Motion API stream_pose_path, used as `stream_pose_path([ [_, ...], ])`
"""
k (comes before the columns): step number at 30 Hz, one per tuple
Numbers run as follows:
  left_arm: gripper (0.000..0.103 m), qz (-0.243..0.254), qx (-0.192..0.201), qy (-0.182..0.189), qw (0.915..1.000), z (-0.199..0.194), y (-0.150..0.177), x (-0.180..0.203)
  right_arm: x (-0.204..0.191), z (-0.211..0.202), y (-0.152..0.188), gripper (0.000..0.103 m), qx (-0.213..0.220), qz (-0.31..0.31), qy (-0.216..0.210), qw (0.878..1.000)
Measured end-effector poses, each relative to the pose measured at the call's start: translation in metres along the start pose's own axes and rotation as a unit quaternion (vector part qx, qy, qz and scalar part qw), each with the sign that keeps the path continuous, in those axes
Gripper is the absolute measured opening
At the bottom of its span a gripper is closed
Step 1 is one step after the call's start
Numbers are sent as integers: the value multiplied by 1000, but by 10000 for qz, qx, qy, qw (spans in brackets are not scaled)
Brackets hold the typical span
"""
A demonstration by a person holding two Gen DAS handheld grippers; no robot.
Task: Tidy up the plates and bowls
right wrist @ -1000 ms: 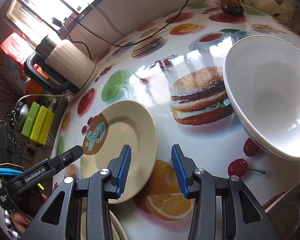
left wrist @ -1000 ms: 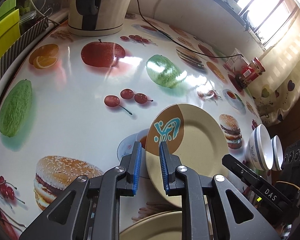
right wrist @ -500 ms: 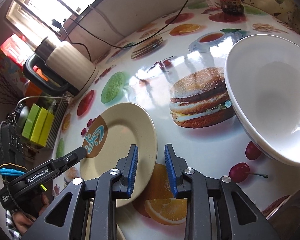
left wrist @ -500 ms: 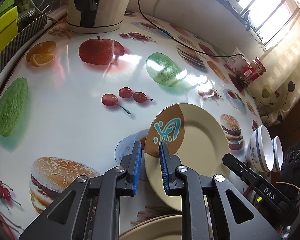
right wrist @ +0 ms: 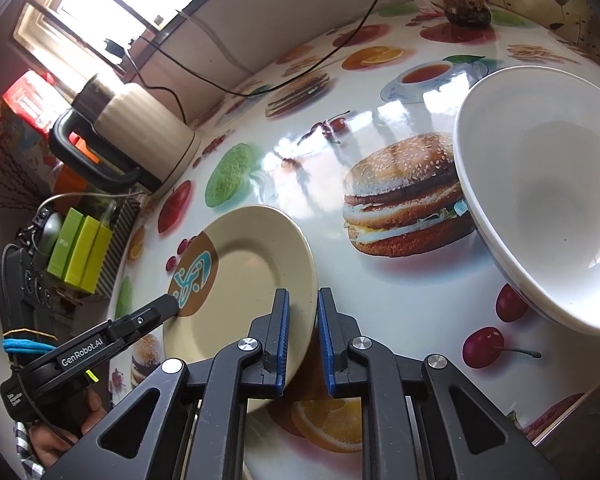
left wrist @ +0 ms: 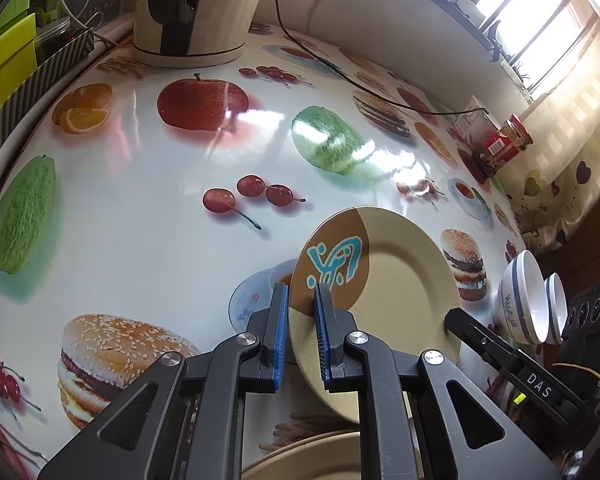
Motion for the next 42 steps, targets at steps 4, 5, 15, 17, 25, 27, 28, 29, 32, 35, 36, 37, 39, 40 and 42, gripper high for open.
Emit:
stream_pose_path([
  [4, 14, 7, 9, -13, 10000, 0, 1, 0, 0, 0, 0, 14, 7, -9, 5, 10000],
  [5, 14, 7, 6, -6, 10000, 0, 1, 0, 1, 0, 0, 14, 15, 3, -1, 10000],
  [15, 14, 43, 82, 5, 10000, -6, 5, 1, 0, -8, 0, 14, 121, -23, -47, 9999],
  [17, 14, 64, 103, 3, 9999, -8, 6, 2, -1, -9, 1, 14, 131, -27, -57, 9999],
  [25, 14, 130, 224, 41, 9997, -22, 13, 5, -3, -21, 3, 14, 221, -60, -125, 9997],
  [27, 14, 107, 235, 52, 9997, -25, 15, 5, -4, -24, 4, 14, 233, -86, -142, 9996],
  [28, 14, 112, 243, 57, 9996, -27, 17, 5, -5, -26, 4, 14, 242, -107, -149, 9995],
  [29, 14, 103, 251, 60, 9996, -28, 18, 5, -6, -27, 5, 14, 246, -121, -152, 9995],
  [32, 14, 109, 297, 71, 9995, -35, 22, 6, -9, -32, 6, 14, 265, -156, -174, 9994],
  [35, 14, 103, 345, 82, 9993, -43, 26, 5, -12, -37, 9, 14, 290, -191, -216, 9992],
  [36, 14, 90, 362, 95, 9993, -45, 28, 4, -14, -39, 9, 14, 293, -213, -235, 9991],
  [37, 14, 81, 377, 108, 9992, -48, 29, 3, -15, -41, 10, 14, 303, -226, -251, 9990],
  [39, 14, 60, 417, 116, 9990, -53, 33, 2, -17, -45, 12, 14, 314, -264, -291, 9987],
  [40, 14, 74, 434, 116, 9990, -56, 35, 2, -19, -46, 12, 14, 319, -288, -298, 9986],
  [42, 14, 63, 451, 116, 9989, -59, 39, 1, -20, -49, 14, 14, 327, -322, -319, 9984],
])
Point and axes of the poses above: each gripper's, at about its wrist camera, not at the fingertips, and z roughly the way its jaws point, x to its right, y to its underside, the point moved 2 cm from there along z, roughly the way its jaws point, and after that the axes turned 13 degrees about -z, right-handed, at the moved point
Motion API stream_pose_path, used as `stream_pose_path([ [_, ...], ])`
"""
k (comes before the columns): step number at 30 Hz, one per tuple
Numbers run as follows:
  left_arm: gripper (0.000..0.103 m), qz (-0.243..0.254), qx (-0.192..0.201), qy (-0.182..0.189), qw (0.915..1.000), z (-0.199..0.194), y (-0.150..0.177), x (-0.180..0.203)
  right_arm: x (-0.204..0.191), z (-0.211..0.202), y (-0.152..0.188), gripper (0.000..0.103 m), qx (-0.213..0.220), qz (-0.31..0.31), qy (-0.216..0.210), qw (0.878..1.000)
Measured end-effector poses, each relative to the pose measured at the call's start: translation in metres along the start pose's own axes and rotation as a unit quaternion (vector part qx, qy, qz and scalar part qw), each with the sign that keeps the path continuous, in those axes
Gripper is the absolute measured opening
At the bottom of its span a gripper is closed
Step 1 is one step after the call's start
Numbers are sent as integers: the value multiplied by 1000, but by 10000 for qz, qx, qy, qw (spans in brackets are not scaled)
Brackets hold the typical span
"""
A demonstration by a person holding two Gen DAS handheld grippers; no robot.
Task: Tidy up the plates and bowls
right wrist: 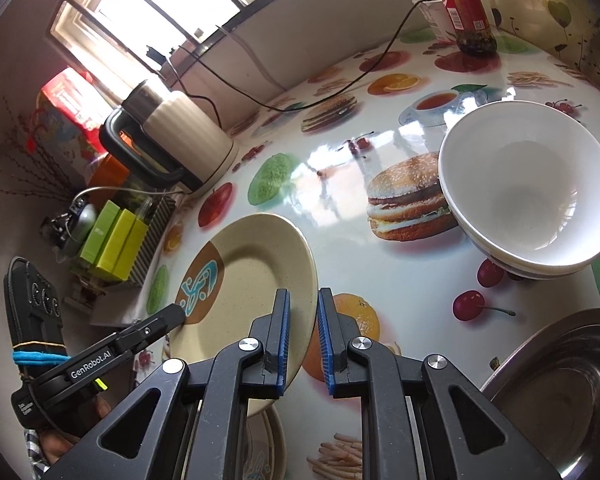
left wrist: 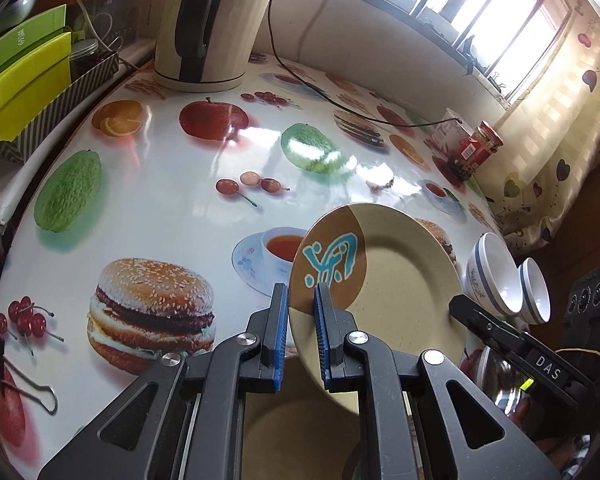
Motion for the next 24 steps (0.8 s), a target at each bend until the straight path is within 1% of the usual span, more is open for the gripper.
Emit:
stream_pose_path([
  [24, 14, -345, 245, -10, 9991, -44, 46, -30, -30, -24, 33, 14, -107, -393, -267, 9988],
])
Point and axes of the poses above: each gripper's, at about its wrist camera, not at the fingertips, and z roughly the way its jaws point, x to its right, y to its underside, the point moved 2 cm from there along z, roughly the way its jaws point, and after that the axes turned 13 degrees about -z, right-handed, at the moved point
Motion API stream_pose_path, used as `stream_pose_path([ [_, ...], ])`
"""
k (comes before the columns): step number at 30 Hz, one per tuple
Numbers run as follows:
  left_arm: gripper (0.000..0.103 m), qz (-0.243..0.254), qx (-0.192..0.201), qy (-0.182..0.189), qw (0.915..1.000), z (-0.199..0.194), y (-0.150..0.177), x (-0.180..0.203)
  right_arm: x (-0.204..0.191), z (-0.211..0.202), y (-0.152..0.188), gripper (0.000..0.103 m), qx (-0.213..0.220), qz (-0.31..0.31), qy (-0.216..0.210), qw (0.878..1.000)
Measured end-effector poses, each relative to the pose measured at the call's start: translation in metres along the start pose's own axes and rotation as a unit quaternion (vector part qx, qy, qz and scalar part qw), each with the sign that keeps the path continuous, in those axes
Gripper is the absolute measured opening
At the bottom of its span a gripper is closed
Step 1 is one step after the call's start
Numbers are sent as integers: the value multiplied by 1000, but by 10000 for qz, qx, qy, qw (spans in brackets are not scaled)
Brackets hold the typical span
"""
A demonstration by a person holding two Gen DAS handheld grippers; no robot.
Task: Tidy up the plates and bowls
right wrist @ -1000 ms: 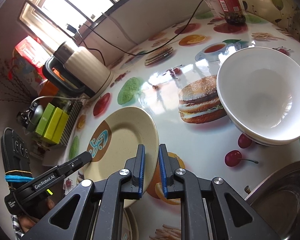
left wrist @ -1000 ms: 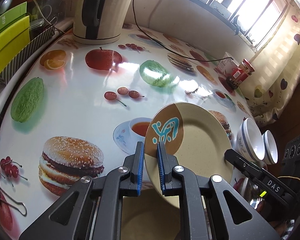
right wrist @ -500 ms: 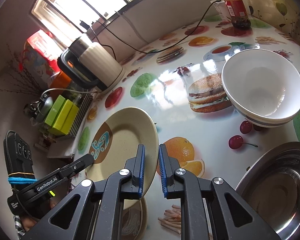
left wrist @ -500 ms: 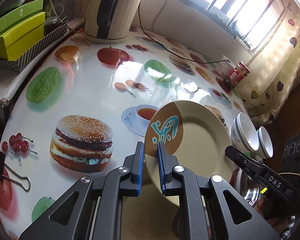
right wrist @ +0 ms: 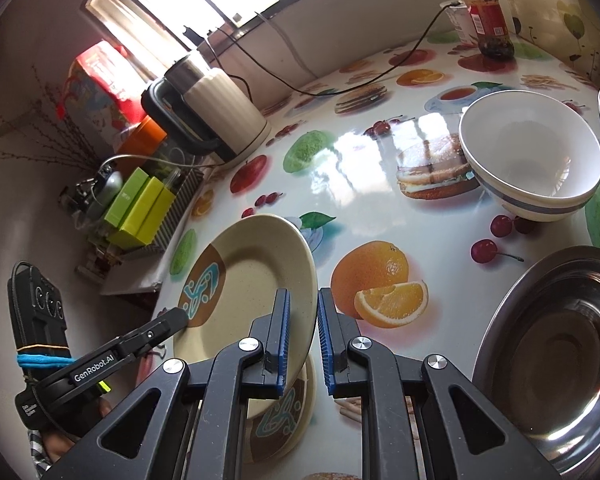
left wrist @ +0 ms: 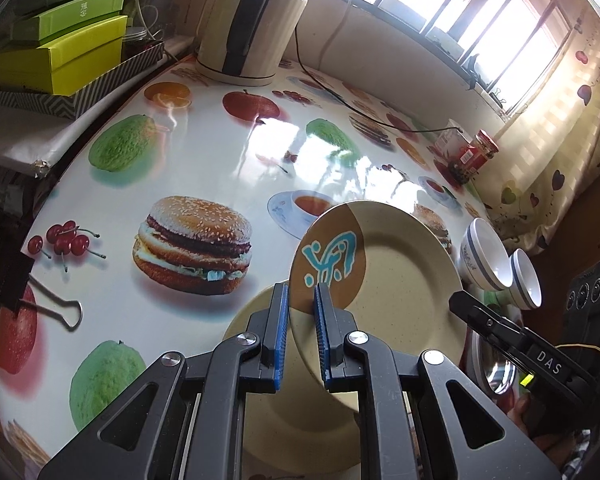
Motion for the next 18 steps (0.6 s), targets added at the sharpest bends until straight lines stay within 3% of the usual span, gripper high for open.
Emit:
stream_pose_path([
  [18, 14, -261, 36, -66, 9996, -12, 25, -28, -18, 3, 23, 14, -204, -259, -112, 9994],
])
Point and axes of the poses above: each gripper's, at about its wrist camera, not at the fingertips, and z roughly the way its jaws point, x to its right, y to its underside, the point moved 2 cm from there along z, roughly the way its jaws point, and after that the axes turned 13 degrees about -z, right-handed, at the moved point
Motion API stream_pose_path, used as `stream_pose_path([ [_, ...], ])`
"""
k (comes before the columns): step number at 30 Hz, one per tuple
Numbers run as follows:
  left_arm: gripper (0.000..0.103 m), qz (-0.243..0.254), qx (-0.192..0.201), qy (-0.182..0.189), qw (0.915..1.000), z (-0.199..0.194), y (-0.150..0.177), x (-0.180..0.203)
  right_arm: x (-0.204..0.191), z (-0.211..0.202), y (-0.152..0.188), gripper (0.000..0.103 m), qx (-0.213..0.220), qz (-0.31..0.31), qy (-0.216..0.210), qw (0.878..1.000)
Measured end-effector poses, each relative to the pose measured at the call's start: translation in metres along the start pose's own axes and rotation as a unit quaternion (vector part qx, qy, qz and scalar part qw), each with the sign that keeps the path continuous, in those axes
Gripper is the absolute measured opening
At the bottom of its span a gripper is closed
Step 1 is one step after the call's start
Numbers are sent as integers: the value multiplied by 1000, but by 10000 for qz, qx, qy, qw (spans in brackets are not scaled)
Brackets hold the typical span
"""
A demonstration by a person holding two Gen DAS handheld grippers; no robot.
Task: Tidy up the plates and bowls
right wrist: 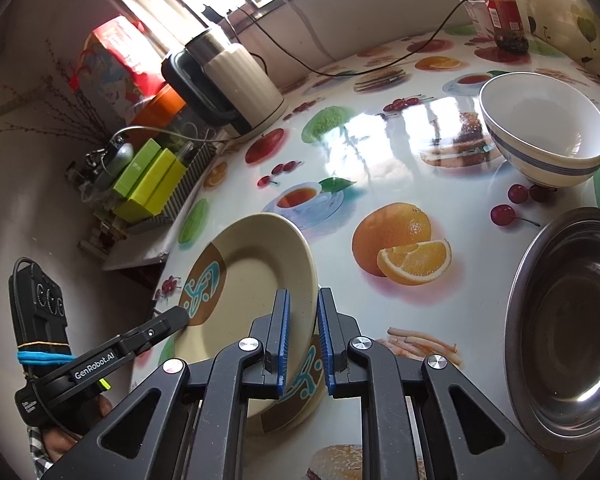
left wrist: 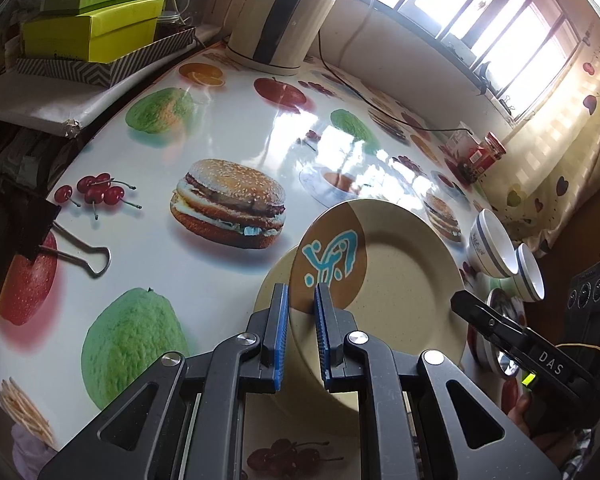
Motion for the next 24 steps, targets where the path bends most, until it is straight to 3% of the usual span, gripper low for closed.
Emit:
stream_pose_path([
  [24, 14, -77, -27, -107, 9999, -4, 11, -12, -6, 6, 11, 14, -198, -74, -65, 9998],
])
Point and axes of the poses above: each gripper's, at about its wrist camera, not at the fingertips, and z roughly the way its jaws point, x to its right, y to its underside, the point moved 2 cm from there along z, roughly the way its jaws point, and after that the axes turned 13 degrees about -z, right-handed, at the moved point
